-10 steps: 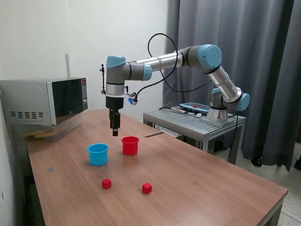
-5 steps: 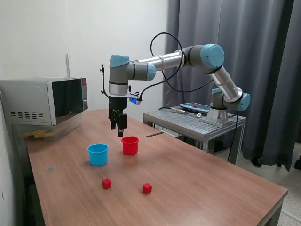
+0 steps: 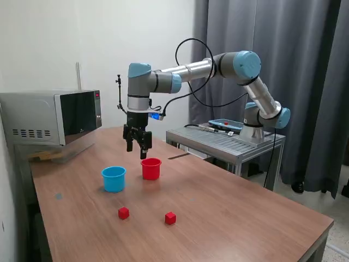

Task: Place red objects in the red bin, and blue objects in the blue bin.

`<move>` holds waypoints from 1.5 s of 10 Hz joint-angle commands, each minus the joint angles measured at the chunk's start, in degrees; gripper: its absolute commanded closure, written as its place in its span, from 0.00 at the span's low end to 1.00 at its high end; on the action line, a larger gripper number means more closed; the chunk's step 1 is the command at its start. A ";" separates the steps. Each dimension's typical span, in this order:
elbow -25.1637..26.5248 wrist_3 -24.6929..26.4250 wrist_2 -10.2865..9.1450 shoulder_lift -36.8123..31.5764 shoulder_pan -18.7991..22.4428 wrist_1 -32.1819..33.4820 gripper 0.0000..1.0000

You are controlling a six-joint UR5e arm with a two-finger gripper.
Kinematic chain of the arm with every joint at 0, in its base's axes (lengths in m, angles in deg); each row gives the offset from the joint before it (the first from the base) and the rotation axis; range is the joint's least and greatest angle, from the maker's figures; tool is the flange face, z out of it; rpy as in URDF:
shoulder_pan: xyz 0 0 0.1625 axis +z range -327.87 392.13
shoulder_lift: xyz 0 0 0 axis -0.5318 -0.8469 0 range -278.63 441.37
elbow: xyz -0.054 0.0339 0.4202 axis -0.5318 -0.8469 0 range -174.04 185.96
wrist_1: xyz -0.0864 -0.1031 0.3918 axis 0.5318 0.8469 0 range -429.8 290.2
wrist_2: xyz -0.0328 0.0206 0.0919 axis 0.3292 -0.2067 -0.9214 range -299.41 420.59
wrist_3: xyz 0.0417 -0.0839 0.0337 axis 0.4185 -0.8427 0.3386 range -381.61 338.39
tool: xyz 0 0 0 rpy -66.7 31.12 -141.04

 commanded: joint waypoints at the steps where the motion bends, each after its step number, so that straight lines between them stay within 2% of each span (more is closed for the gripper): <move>1: -0.22 -3.50 -0.88 0.05 1.28 0.01 0.00; 3: 0.22 -4.47 -2.28 0.05 2.77 -0.08 0.00; 6: 0.57 -4.91 -2.82 -0.04 4.70 -0.08 0.00; 15: 0.92 -5.70 -2.82 -0.22 9.54 0.10 0.00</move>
